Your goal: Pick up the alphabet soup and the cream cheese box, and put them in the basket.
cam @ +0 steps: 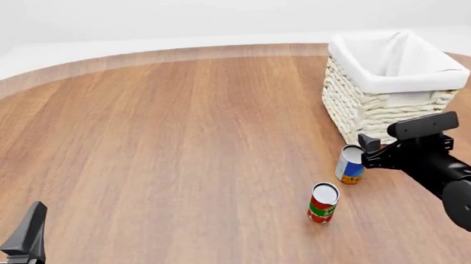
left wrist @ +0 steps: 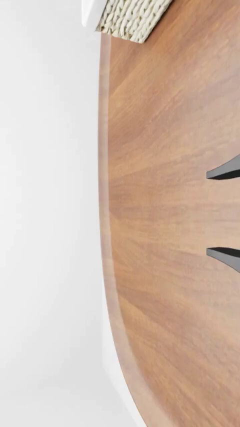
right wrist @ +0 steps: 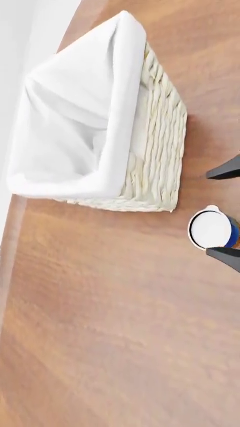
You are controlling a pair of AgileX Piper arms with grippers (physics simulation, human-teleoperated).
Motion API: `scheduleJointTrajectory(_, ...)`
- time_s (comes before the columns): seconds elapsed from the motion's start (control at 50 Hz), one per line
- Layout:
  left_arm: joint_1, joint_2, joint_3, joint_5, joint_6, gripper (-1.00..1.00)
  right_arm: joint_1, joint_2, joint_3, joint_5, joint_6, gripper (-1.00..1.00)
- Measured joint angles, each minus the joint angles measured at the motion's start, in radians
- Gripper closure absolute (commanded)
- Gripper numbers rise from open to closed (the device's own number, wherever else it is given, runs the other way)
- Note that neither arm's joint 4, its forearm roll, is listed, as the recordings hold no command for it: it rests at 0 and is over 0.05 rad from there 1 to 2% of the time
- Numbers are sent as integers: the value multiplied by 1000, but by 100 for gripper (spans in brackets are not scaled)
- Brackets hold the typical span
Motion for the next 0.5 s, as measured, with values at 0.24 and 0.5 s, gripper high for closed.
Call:
scheduleJointTrajectory(0.24,0,0,0,0,0,-100,-19,33,-23,35,-13,-100)
scheduleJointTrajectory(0.5,0,0,0,0,0,-100,-7,79,-35,45,-8,-100)
